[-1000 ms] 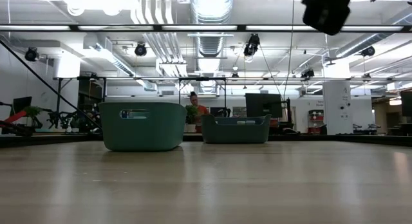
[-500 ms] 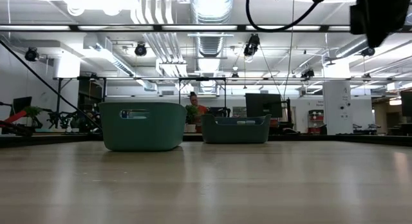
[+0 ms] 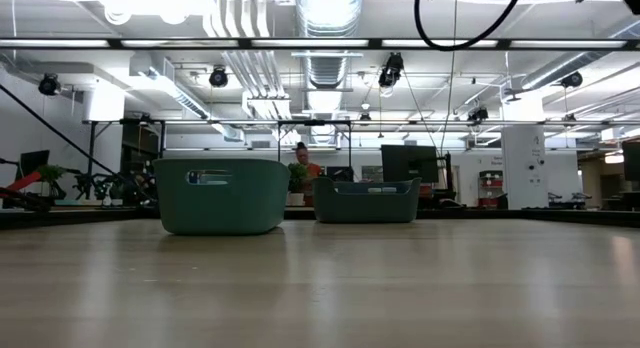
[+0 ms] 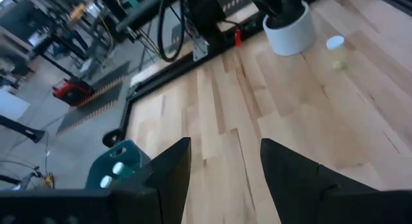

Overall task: Pick and place medicine bottles into bin by pill shape (circle, oval)
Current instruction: Put the yellow tablet pill bottle into the blue bin

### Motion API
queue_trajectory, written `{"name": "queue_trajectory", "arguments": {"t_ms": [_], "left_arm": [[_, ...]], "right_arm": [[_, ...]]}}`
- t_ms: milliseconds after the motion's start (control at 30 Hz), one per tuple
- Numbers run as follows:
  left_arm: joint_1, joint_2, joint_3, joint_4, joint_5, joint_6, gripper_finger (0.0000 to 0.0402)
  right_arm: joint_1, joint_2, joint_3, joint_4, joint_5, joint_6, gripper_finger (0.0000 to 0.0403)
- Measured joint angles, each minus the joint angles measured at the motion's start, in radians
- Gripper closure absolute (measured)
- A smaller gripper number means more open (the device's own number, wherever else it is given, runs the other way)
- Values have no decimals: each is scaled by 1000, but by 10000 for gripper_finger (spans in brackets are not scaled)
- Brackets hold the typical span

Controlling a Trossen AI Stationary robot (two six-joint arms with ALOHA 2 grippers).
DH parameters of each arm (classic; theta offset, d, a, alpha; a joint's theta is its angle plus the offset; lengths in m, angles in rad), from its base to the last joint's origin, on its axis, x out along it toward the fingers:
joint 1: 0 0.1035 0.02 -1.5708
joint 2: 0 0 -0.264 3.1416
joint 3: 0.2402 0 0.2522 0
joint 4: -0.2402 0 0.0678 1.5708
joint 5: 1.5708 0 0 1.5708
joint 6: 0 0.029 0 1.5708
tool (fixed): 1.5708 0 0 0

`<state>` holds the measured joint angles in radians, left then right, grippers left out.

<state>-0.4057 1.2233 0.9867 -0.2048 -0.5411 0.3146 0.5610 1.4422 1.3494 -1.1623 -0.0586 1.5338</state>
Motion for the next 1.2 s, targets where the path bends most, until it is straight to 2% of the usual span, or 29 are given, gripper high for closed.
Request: {"name": "queue_trajectory", "arguments": {"t_ms": [233, 300, 433, 533, 667, 833, 933, 1033, 1200], "left_arm": [[0, -119, -170, 177, 1, 13, 230], [0, -139, -217, 215, 2, 69, 230], [0, -186, -252, 228, 3, 86, 230], [0, -213, -261, 228, 4, 85, 230], [0, -233, -264, 231, 4, 84, 230], [0, -239, -269, 228, 5, 85, 230], [0, -240, -269, 230, 5, 85, 230], [0, -238, -272, 232, 5, 85, 230], [-1, -237, -273, 233, 5, 85, 230]], "right_arm": [[2, 36, 4, 173, 6, 131, 219], [2, 64, 10, 198, 6, 153, 214], [2, 121, 48, 187, 6, 157, 215], [0, 160, 89, 100, 7, 107, 219], [-1, 204, 148, -14, 2, -135, 222], [42, 241, 185, -8, 3, -643, 222], [67, 267, 185, -7, 24, -871, 223], [88, 293, 183, -10, 80, -988, 220], [95, 333, 183, -9, 81, -1016, 219]]}}
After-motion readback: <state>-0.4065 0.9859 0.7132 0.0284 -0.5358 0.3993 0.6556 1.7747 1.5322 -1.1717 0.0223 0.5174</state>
